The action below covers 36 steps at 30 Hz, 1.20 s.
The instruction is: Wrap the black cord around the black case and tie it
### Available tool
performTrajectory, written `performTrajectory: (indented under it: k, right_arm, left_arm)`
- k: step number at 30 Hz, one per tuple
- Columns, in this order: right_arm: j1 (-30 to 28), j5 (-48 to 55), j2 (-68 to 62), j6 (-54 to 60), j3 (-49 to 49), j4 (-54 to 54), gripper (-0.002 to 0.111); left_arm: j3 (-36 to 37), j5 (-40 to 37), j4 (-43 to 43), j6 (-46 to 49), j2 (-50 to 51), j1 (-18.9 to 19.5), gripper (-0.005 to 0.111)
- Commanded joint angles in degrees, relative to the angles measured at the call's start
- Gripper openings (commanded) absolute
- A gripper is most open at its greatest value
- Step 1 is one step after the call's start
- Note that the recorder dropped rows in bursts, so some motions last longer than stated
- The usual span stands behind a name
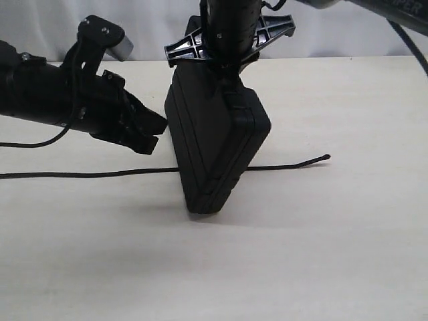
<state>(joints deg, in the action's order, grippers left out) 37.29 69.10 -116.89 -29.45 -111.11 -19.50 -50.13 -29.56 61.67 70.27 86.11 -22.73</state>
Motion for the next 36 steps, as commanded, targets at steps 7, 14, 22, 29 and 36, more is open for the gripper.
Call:
performTrajectory:
  k: [7,14,22,29,36]
  right_arm:
    - [0.2,-0.1,-0.3,-0.1,1.8,14.1,0.004]
    - [0.2,-2.1,-0.3,0.2,1.8,17.8,0.004]
    - [0.2,-2.5,-0.3,0.2,1.8,19.5,0.004]
    - [0.2,-2.9,-0.2,0.2,1.2,16.7,0.004]
    - [0.2,-3.4,-0.3,0.2,1.2,16.7,0.004]
  left_arm:
    - [4.7,19.1,-2.5,-2.6,-0.3,0.1,0.0]
    - [4.7,19.1,-2.5,-2.8,-0.3,0.1,0.0]
    - [4.7,18.6,-2.5,-2.8,-0.3,0.1,0.0]
    - [4.7,17.9,-2.5,-2.8,-0.3,0.1,0.0]
    - [4.7,18.0,5.6,1.8,-0.5,0.0,0.0]
